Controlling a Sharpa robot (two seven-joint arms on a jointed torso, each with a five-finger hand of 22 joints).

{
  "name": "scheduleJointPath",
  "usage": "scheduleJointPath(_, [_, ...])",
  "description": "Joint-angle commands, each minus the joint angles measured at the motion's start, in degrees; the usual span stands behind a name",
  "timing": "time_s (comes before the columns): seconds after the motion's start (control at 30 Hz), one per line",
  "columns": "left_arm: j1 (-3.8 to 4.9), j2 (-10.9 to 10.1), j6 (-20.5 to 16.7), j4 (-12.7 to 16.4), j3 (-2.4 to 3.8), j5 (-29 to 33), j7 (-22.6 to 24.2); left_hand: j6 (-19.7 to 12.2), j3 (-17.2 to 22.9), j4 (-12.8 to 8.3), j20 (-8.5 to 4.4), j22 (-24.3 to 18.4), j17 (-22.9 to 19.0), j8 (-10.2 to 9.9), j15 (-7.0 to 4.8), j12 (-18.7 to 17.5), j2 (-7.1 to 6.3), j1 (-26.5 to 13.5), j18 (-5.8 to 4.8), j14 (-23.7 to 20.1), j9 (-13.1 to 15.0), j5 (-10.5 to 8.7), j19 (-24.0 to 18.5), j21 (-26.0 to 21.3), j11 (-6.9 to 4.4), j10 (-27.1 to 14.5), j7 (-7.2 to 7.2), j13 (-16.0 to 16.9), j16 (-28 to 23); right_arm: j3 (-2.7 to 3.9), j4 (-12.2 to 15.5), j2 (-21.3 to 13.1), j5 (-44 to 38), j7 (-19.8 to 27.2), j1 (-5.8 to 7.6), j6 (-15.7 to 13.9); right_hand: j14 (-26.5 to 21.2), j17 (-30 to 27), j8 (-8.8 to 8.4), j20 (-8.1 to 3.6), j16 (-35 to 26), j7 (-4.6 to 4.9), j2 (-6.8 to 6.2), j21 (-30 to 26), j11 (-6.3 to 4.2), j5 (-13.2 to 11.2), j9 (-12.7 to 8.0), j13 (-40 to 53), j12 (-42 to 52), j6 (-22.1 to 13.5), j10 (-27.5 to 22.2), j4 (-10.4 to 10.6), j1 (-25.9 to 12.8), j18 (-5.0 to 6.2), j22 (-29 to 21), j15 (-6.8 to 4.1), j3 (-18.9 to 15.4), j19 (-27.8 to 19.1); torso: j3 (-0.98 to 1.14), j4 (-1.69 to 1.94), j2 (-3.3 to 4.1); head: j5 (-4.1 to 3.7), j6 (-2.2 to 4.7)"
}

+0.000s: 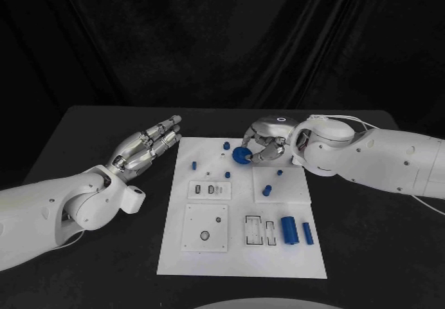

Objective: Assemble the parts on the task board

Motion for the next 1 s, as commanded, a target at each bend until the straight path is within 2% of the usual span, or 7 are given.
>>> scheduleJointPath(0.03, [0.02, 0.19, 0.79, 0.01, 0.04, -0.02, 7.72, -0.04, 0.27, -0.06, 0.55, -0.07, -0.05, 0.18, 0.41, -0.37, -0.05, 0.67, 0.99, -0.02, 0.08, 0.2, 0.04, -0.19, 0.38, -0.07, 0.49, -0.08, -0.21, 0.04, -1.22, 1.51, 0.39, -0.38, 0.1, 1.34, 5.95, 15.1, 0.55, 0.16, 0.31, -2.69, 0.27, 0.04, 0.28, -0.29, 11.73, 15.08, 0.15, 2.5, 5.96, 0.12, 0.03, -0.92, 9.47, 0.33, 0.1, 0.37, 0.01, -0.05, 0.03, -0.17, -0.08])
scheduleJointPath(0.43, [0.02, 0.81, 1.23, -0.13, 0.04, -0.02, 7.4, -0.18, 0.44, -0.19, 0.62, -0.07, -0.05, 0.15, 0.47, -0.37, -0.04, 0.69, 1.0, -0.02, 0.06, 0.22, 0.04, -0.19, 0.44, -0.07, 0.54, -0.08, -0.21, 0.04, -5.18, 6.87, -0.66, 0.94, 0.04, 1.1, 5.93, 15.05, 0.01, 0.36, 0.25, -2.37, 0.3, -0.39, 0.58, -1.75, 11.59, 15.08, 0.15, 2.1, 5.96, 0.01, 0.1, -0.85, 9.46, 0.58, 0.24, 0.21, 0.03, 0.04, 0.04, -0.6, -0.15])
scheduleJointPath(0.67, [0.02, 0.68, 1.44, 0.4, 0.04, -0.02, 7.07, -0.21, 0.52, -0.23, 0.65, -0.07, -0.05, 0.15, 0.51, -0.37, -0.02, 0.7, 1.0, -0.02, 0.05, 0.22, 0.04, -0.19, 0.46, -0.07, 0.56, -0.08, -0.21, 0.04, -6.17, 8.01, -1.04, 1.06, 0.02, 0.88, 5.87, 14.83, -0.58, 0.54, 0.0, -2.13, 0.33, -0.9, 0.79, -3.36, 11.41, 15.08, 0.15, 1.6, 5.96, 0.09, -0.13, -0.76, 9.39, 0.76, 0.18, 0.01, 0.05, 0.03, -0.08, -0.5, -0.38])
scheduleJointPath(0.83, [0.02, 0.71, 1.51, 0.19, 0.04, -0.02, 6.97, -0.21, 0.52, -0.23, 0.65, -0.07, -0.05, 0.15, 0.51, -0.37, -0.02, 0.7, 1.0, -0.02, 0.05, 0.22, 0.04, -0.19, 0.46, -0.07, 0.56, -0.08, -0.21, 0.04, -6.38, 8.42, -1.11, 1.03, 0.01, 0.94, 5.83, 14.72, -1.03, 0.65, -0.13, -2.0, 0.37, -1.21, 0.87, -4.22, 11.26, 15.08, 0.15, 1.17, 5.96, 0.16, -0.27, -0.71, 9.34, 0.86, 0.14, -0.11, 0.11, -0.14, -0.07, -0.43, -0.29])
scheduleJointPath(0.87, [0.02, 0.72, 1.52, 0.15, 0.04, -0.02, 6.96, -0.23, 0.61, -0.3, 0.71, -0.07, -0.05, 0.14, 0.57, -0.37, -0.03, 0.69, 1.01, -0.02, 0.05, 0.21, 0.04, -0.19, 0.51, -0.07, 0.6, -0.08, -0.21, 0.04, -6.39, 8.44, -1.11, 1.04, 0.01, 0.95, 5.78, 14.58, -1.73, 0.73, -0.31, -1.79, 0.35, -1.6, 0.97, -4.78, 10.98, 15.08, 0.15, 0.35, 5.96, 0.23, -0.38, -0.64, 9.26, 0.94, 0.13, -0.25, 0.11, -0.14, -0.08, -0.44, -0.29])
scheduleJointPath(0.93, [0.02, 0.74, 1.55, 0.06, 0.04, -0.02, 6.93, -0.23, 0.61, -0.3, 0.71, -0.07, -0.05, 0.14, 0.57, -0.37, -0.03, 0.69, 1.01, -0.02, 0.05, 0.21, 0.04, -0.19, 0.51, -0.07, 0.6, -0.08, -0.21, 0.04, -6.36, 8.45, -1.12, 1.1, 0.01, 0.92, 5.73, 14.43, -3.66, 0.91, -0.49, -1.28, 0.28, -2.16, 0.98, -7.92, 10.22, 15.08, 0.15, -1.71, 5.96, 0.51, -0.75, -0.55, 9.16, 0.99, -0.06, -0.46, 0.07, -0.07, -0.08, -0.49, -0.28])
scheduleJointPath(1.0, [0.01, 0.77, 1.6, -0.02, 0.04, -0.02, 6.89, -0.23, 0.61, -0.3, 0.71, -0.07, -0.05, 0.14, 0.57, -0.37, -0.03, 0.69, 1.01, -0.02, 0.05, 0.21, 0.04, -0.19, 0.51, -0.07, 0.6, -0.08, -0.21, 0.04, -6.29, 8.42, -1.13, 1.14, 0.01, 0.83, 5.71, 14.38, -4.67, 0.82, -0.55, -1.28, 0.18, -2.43, 0.71, -9.7, 9.84, 15.08, 0.15, -2.9, 5.96, 0.58, -0.86, -0.47, 9.11, 0.85, -0.28, -0.54, 0.09, -0.07, -0.06, -0.39, -0.28])
